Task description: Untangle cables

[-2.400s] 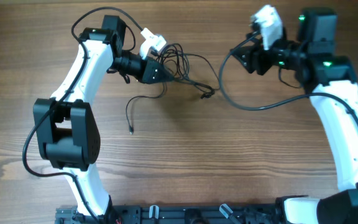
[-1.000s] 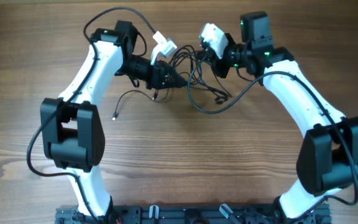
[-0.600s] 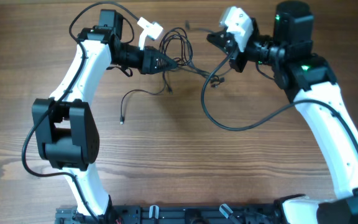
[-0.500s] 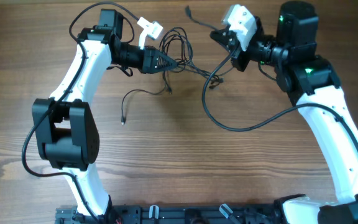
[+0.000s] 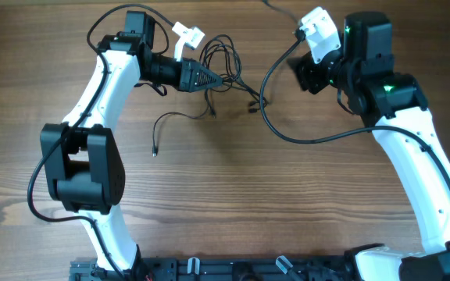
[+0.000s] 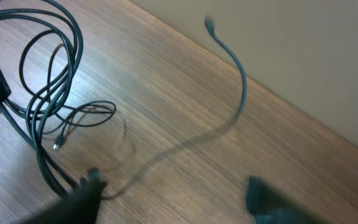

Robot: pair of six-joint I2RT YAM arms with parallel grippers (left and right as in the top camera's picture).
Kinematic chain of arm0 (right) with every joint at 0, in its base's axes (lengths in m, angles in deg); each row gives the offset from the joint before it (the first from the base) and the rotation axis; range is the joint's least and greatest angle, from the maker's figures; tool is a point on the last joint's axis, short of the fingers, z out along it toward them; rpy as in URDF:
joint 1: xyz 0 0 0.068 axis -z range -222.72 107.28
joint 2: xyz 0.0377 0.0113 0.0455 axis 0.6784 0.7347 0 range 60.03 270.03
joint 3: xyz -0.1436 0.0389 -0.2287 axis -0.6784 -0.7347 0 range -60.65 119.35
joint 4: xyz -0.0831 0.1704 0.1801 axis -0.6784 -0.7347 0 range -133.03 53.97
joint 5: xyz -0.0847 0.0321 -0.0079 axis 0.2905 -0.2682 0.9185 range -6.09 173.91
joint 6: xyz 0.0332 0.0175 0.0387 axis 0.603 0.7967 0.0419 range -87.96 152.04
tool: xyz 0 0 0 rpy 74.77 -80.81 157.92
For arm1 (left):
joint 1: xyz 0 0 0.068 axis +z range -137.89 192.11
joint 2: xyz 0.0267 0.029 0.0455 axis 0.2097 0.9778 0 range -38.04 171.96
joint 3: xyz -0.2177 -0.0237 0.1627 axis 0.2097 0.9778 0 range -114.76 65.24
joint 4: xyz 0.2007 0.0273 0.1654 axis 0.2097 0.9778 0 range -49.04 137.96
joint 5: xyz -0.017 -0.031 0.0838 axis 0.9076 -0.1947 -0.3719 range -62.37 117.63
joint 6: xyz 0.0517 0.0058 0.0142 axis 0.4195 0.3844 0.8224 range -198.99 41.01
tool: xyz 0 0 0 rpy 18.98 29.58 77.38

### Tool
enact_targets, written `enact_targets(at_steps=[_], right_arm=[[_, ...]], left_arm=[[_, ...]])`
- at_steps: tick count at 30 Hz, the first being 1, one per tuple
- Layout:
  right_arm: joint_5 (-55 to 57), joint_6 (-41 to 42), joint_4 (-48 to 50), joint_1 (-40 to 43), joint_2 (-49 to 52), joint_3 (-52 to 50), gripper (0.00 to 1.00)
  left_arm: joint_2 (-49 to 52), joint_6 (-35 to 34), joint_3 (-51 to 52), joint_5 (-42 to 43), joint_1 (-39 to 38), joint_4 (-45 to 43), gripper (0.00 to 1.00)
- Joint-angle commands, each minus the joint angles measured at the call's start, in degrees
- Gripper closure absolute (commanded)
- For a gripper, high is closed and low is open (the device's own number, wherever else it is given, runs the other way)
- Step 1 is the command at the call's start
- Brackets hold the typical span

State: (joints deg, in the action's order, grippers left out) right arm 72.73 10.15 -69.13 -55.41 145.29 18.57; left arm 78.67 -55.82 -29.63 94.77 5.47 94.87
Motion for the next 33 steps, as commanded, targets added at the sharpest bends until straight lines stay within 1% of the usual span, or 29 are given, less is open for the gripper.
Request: enact_targets(at_steps=[1, 3, 6, 7, 14, 15, 19, 20, 26, 30, 33], right_arm=[[-9.05, 1.05, 0.22, 0.00, 0.70, 0.59, 0.25], [-16.63, 1.05, 0.85, 0.00, 0.94, 0.59, 0.33], [-22.18, 1.05, 1.44, 0.00, 1.92, 0.59, 0.48], [-22.99, 1.03, 1.57, -0.02, 2.49, 0.59, 0.49], [-23.47, 0.92, 3.37, -0.11, 7.26, 0.59, 0.48], [-23.47, 0.92, 3.91, -0.11, 8.07, 0.59, 0.49], [-23.67, 0.94, 5.03, -0.66, 10.36, 0.59, 0.58], [-23.67, 0.92, 5.27, -0.83, 10.88, 0.59, 0.59], [-23.67, 1.09, 7.61, -1.62, 13.84, 0.59, 0.59], [-23.67, 1.09, 8.81, -1.62, 13.99, 0.59, 0.64], [-23.67, 1.09, 8.94, -1.62, 14.14, 0.59, 0.64]], left_arm=[[0.22, 0.72, 0.07, 0.28, -1.05, 0.09, 0.96], [0.22, 0.90, 0.07, 0.31, -1.97, 0.07, 0.96], [0.22, 3.63, 0.07, 0.31, -3.43, 0.81, 0.96], [0.22, 3.65, 0.07, 0.31, -3.98, 0.90, 0.96], [0.22, 4.72, 0.07, 0.33, -6.29, 0.96, 0.96], [0.22, 4.72, 0.07, 0.33, -6.27, 0.96, 0.96], [0.22, 4.70, 0.07, 0.39, -6.36, 0.98, 0.96], [0.22, 4.72, 0.07, 0.39, -6.40, 0.98, 0.96], [0.22, 5.11, 0.07, 0.35, -6.73, 0.94, 0.96], [0.22, 5.09, 0.07, 0.37, -6.71, 1.16, 0.96], [0.22, 5.11, 0.07, 0.98, -6.82, 2.08, 0.96]])
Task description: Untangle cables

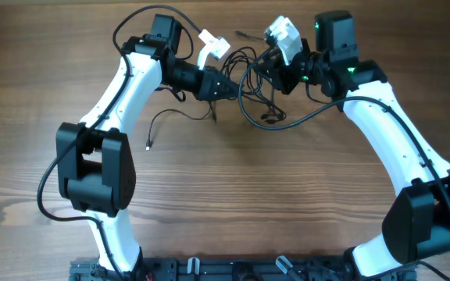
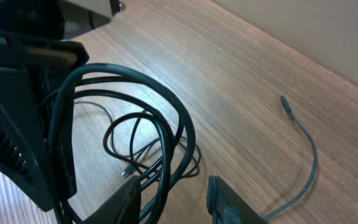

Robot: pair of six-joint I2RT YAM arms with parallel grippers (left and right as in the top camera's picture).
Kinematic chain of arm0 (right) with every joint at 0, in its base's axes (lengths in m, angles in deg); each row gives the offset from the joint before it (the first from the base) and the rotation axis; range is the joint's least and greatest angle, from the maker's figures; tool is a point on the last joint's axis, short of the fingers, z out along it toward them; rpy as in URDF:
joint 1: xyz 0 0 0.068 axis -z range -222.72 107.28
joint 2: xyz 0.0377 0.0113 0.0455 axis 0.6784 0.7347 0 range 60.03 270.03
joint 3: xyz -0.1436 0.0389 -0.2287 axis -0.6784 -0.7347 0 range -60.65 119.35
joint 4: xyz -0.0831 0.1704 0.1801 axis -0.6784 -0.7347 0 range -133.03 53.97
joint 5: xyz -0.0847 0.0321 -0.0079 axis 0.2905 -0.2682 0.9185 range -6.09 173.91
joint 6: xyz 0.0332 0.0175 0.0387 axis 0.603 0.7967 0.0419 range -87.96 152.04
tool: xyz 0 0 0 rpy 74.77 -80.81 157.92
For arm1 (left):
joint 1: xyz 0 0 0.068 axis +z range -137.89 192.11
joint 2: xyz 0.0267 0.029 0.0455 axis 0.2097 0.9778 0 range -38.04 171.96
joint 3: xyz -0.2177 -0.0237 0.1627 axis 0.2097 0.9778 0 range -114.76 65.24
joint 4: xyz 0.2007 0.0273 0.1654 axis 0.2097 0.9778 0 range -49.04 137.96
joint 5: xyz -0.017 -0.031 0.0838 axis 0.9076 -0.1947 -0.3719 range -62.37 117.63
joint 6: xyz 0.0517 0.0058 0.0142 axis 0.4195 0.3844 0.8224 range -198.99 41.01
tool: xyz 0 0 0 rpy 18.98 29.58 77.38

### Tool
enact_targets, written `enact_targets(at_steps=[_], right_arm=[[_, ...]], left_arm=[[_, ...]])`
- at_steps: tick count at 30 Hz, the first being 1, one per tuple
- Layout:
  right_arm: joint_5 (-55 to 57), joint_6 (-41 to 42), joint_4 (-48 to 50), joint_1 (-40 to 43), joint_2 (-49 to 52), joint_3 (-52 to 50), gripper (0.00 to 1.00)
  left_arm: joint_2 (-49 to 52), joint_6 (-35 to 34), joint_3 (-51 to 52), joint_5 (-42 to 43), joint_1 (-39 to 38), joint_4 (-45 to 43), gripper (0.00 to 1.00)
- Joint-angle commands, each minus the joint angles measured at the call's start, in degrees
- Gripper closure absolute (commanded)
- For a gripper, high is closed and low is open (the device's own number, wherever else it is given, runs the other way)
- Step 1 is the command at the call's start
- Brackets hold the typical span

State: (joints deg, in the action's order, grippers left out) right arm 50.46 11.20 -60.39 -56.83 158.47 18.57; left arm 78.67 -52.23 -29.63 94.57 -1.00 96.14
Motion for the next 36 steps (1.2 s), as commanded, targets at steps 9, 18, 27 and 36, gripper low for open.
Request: enact_targets(at_steps=[9, 18, 27, 36], right_arm=[[-3.08, 3.02, 0.31, -0.20, 1.46, 0.59, 0.68], [-3.15, 3.17, -0.33, -0.20, 1.49, 0.59, 0.71], [-3.23, 4.50, 0.81, -0.20, 1.42, 0.59, 0.96], [-9.07, 4.37, 4.79, -0.07, -0.52, 0.59, 0.96]], left_arm=[[0.22, 1.46, 0.07, 1.18, -0.57, 1.40, 0.96], [0.22, 1.27, 0.07, 4.66, -0.57, 1.38, 0.95], [0.22, 1.25, 0.07, 3.98, -0.57, 0.94, 0.95], [0.22, -6.95, 0.07, -3.15, -0.55, -2.67, 0.95]])
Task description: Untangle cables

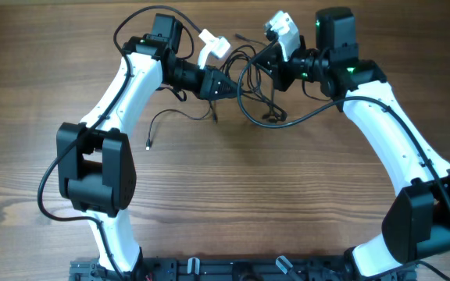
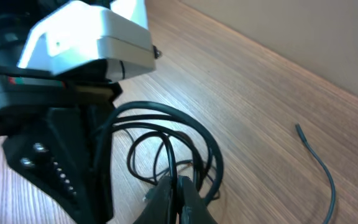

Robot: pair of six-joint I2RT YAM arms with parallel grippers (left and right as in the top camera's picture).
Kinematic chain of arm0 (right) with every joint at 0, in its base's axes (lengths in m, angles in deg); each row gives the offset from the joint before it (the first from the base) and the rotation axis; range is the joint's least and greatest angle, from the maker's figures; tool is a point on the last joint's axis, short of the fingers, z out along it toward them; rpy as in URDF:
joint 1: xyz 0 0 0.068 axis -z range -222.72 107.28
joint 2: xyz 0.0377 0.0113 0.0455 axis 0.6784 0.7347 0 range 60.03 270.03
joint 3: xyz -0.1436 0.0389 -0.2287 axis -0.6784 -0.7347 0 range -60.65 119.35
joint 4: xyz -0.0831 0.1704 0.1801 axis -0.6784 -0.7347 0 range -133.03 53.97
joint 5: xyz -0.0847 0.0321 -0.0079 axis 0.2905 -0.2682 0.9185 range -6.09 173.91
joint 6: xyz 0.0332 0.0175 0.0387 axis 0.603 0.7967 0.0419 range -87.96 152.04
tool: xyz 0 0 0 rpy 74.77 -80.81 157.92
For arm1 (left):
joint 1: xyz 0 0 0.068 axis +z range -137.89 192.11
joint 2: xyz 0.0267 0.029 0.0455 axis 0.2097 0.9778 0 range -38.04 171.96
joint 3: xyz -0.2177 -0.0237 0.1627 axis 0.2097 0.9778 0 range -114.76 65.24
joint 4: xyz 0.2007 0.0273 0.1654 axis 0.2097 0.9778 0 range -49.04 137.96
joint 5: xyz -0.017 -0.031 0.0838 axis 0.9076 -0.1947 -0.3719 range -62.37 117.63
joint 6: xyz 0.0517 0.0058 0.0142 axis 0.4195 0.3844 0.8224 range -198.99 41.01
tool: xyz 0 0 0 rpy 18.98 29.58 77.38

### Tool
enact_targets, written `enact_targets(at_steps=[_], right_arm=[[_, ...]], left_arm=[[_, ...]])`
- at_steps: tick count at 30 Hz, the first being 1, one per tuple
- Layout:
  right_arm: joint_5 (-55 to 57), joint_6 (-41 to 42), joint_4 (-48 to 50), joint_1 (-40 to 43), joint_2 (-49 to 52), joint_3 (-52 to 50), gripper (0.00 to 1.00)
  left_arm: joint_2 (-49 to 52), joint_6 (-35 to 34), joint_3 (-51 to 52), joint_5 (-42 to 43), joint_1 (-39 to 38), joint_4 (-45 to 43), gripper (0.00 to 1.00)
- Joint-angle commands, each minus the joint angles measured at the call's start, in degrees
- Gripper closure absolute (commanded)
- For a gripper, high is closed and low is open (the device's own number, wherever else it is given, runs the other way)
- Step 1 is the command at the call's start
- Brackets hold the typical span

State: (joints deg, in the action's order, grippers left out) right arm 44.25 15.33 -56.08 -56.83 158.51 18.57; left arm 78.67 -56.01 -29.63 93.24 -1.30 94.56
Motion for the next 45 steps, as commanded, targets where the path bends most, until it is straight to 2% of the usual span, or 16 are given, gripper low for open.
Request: enact_targets(at_steps=[1, 6, 13, 16, 19, 20, 21, 22, 24, 26, 33, 40, 45], right_arm=[[-2.89, 0.24, 0.42, 0.09, -0.98, 0.59, 0.96], [-2.97, 0.42, 0.26, 2.82, -5.20, 0.59, 0.96], [-12.13, 0.39, 0.09, 9.14, -13.07, 0.59, 0.96], [-12.70, 0.42, -0.83, 11.37, -15.10, 0.59, 0.96], [-11.87, 0.11, -3.85, 13.07, -15.45, 0.59, 0.95], [-11.45, -0.85, -5.35, 13.07, -15.21, 0.59, 0.88], [-11.45, -2.45, -6.82, 12.92, -14.80, 0.59, 0.76], [-11.10, -3.61, -8.52, 12.63, -14.19, 0.59, 0.69], [-9.31, -4.33, -10.64, 12.22, -12.96, 0.59, 0.60], [-6.34, -4.28, -11.91, 12.09, -11.47, 0.59, 0.56], [-5.40, -3.43, -11.87, 11.13, -4.79, 0.59, 0.56], [-4.92, -3.43, -8.24, 5.84, -0.44, 0.59, 0.59], [3.15, -3.48, -5.66, 3.48, -0.31, 0.59, 0.59]], left_arm=[[0.22, -4.59, 0.07, -2.80, -0.24, -1.84, 0.95], [0.22, -13.11, 0.07, -8.81, -0.17, -6.51, 0.95], [0.22, -17.92, 0.07, -12.41, -0.13, -8.70, 0.95], [0.22, -19.45, 0.07, -13.22, 0.20, -9.31, 0.95], [0.22, -18.67, 0.07, -11.47, 0.28, -9.07, 0.95], [0.22, -17.22, 0.07, -9.51, 0.26, -9.01, 0.95], [0.22, -15.43, 0.07, -7.10, 0.26, -8.85, 0.95], [0.22, -13.66, 0.07, -4.48, 0.26, -8.83, 0.95], [0.22, -11.54, 0.07, -1.05, 0.26, -8.83, 0.95], [0.22, -9.64, 0.07, 1.38, 0.00, -8.70, 0.95], [0.22, -8.15, 0.07, 1.86, -2.80, -7.45, 0.94], [0.22, -8.22, 0.07, 1.84, -4.72, -7.48, 0.93], [0.22, -8.20, 0.07, 1.86, -5.25, -7.02, 0.93]])
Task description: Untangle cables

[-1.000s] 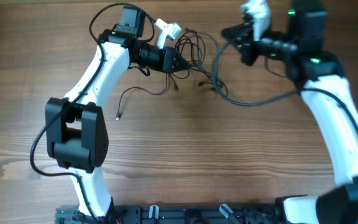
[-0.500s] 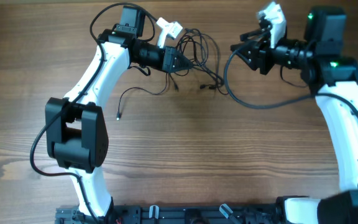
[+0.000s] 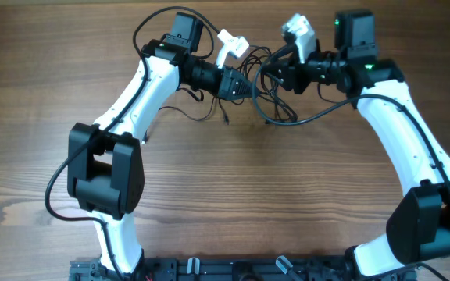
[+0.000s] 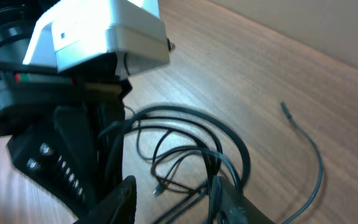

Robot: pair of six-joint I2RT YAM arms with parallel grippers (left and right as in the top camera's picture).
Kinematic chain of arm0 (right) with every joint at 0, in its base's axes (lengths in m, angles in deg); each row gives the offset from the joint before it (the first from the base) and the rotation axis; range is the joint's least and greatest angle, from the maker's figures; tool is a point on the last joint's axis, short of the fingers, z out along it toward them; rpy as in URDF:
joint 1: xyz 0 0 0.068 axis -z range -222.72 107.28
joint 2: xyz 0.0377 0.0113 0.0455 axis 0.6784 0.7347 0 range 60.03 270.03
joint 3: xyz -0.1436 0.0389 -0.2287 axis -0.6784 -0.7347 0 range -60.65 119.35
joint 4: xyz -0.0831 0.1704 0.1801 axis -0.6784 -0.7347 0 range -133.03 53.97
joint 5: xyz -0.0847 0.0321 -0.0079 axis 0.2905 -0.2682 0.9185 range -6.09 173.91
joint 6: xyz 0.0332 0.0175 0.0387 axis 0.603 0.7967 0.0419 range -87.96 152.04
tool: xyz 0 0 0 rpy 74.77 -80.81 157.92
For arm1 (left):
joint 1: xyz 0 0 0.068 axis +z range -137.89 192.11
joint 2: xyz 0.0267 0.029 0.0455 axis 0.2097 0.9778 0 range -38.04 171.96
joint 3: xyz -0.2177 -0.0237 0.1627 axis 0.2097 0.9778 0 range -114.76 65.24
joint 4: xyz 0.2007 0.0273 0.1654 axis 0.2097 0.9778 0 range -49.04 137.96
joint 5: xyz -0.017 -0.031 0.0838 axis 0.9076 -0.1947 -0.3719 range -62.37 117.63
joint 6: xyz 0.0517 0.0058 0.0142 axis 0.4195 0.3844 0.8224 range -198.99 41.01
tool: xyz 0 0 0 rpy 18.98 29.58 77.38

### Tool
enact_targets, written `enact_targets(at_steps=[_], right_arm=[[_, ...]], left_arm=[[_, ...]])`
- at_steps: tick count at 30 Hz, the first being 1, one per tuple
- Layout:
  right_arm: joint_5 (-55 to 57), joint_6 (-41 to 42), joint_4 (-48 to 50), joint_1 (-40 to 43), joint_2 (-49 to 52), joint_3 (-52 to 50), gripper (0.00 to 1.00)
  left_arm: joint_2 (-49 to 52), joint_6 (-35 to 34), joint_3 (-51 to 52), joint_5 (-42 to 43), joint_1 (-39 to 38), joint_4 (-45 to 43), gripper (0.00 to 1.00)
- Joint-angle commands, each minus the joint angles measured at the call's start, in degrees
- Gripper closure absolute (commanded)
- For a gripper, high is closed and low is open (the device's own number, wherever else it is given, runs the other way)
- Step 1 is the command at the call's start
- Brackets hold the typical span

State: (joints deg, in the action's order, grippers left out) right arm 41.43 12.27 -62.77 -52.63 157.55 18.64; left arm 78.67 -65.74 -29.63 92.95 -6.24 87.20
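A tangle of black cables (image 3: 258, 82) hangs between my two grippers at the back of the wooden table. My left gripper (image 3: 238, 83) is shut on the cable bundle and fills the left of the right wrist view as a black body (image 4: 61, 143). My right gripper (image 4: 176, 202) faces it from the right (image 3: 278, 76). It is open, and loops of the cable (image 4: 194, 146) run between its fingers (image 4: 126, 199). A thick cable (image 3: 311, 119) sags from the tangle toward the right arm. One loose cable end (image 4: 284, 107) lies on the table.
A thin cable (image 3: 209, 115) trails from the tangle toward the left arm. The left wrist's white camera housing (image 4: 104, 34) sits close above the loops. The wooden table (image 3: 233, 195) stretches out in front of both arms.
My right gripper was shut at the cable loops and is now open with the loops between its fingers. My left gripper and the tangle have shifted a little to the right.
At first my left gripper held the tangle and my right gripper was far off to the right. Then the right gripper was at the tangle, open. After that it was shut at the loops. Now it is open again, and both grippers sit further right.
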Motion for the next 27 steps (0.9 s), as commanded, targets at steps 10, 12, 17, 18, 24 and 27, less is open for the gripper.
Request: enact_targets(at_steps=[10, 12, 17, 18, 24, 27], right_arm=[[1.64, -2.97, 2.03, -1.14, 0.66, 0.52, 0.60], [-0.70, -5.20, 2.10, -1.11, 0.66, 0.52, 0.60], [8.96, -6.43, 1.81, -1.16, 0.66, 0.52, 0.60], [10.10, -6.45, 1.60, -1.16, 0.66, 0.52, 0.60], [10.75, -7.06, -0.42, -1.16, 1.81, 0.50, 0.66], [10.73, -7.02, -0.72, -1.16, 3.34, 0.50, 0.76]], left_arm=[[0.22, 1.55, 0.07, 2.14, -0.31, 0.90, 0.94], [0.22, 1.55, 0.07, 2.14, -0.28, 0.90, 0.94], [0.22, 1.55, 0.07, 2.14, -0.28, 0.92, 0.94], [0.22, 1.55, 0.07, 2.14, -0.28, 0.90, 0.94], [0.22, 1.55, 0.07, 2.14, -0.28, 0.90, 0.94], [0.22, 1.55, 0.07, 2.14, -0.28, 0.90, 0.94]])
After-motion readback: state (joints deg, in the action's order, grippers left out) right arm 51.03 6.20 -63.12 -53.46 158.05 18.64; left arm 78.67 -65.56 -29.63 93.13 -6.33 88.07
